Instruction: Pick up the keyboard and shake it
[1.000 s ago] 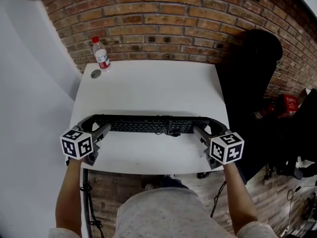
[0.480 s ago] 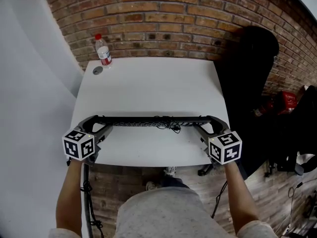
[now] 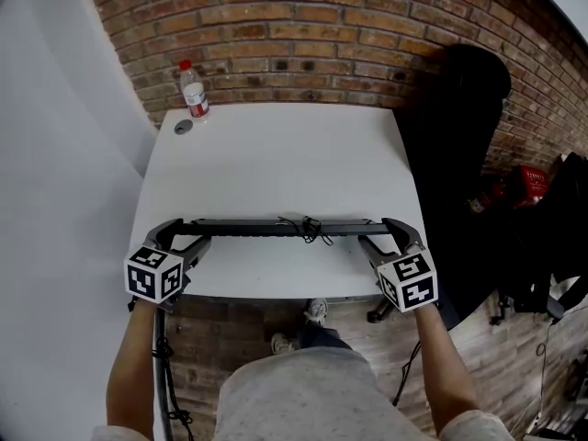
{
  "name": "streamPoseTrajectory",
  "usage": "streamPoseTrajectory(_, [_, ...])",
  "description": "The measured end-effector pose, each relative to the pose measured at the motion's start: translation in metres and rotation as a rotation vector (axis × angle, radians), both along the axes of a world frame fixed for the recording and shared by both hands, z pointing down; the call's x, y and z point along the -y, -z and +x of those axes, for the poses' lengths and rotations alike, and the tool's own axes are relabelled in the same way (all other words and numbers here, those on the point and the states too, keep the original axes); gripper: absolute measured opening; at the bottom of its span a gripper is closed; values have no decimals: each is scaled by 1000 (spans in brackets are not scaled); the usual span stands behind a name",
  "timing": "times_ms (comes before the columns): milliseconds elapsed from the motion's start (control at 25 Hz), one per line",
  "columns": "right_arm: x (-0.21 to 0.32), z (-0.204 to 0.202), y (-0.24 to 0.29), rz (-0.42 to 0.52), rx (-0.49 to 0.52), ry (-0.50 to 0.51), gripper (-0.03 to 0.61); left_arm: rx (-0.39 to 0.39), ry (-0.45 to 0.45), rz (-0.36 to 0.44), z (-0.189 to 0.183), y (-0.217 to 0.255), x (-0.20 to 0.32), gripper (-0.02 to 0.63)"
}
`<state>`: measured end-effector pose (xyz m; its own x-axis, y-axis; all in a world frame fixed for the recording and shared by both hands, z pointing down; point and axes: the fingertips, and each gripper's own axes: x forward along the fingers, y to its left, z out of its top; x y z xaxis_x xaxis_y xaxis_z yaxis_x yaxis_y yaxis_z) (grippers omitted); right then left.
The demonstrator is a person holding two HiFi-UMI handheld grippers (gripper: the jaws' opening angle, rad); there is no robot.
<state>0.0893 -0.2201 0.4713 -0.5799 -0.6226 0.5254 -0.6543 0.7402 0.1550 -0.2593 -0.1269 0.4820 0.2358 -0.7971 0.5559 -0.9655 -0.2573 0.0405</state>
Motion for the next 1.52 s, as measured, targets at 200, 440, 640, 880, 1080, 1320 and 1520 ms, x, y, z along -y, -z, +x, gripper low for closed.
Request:
streamPoseTrajectory(200, [-14,5,-10,14,-65,3,238,36,-5,-23,4,-10,-15,311])
streamPoseTrajectory(440, [-31,8,-24,45,-153,5,224,110,-39,-52,9,-26,-32,311])
streamPoseTrajectory(640, [-39,11,-32,75,-218,5,219,163,-65,-65,11,-34,-39,311])
streamPoseTrajectory(880, [-45,14,-40,101,-315,16,218,205,-94,-92,14,-45,-45,314])
streamPoseTrajectory(1080, [-51,15,-50,117,-385,38,219,250,-112,-115,14,-56,-49,318])
streamPoseTrajectory(1320, [-53,15,-63,117,-451,71,232,304,-126,-127,17,-68,-52,319])
streamPoseTrajectory(1520, [-54,19,-70,90,-445,91,253,321,-120,-154,18,-78,-53,322])
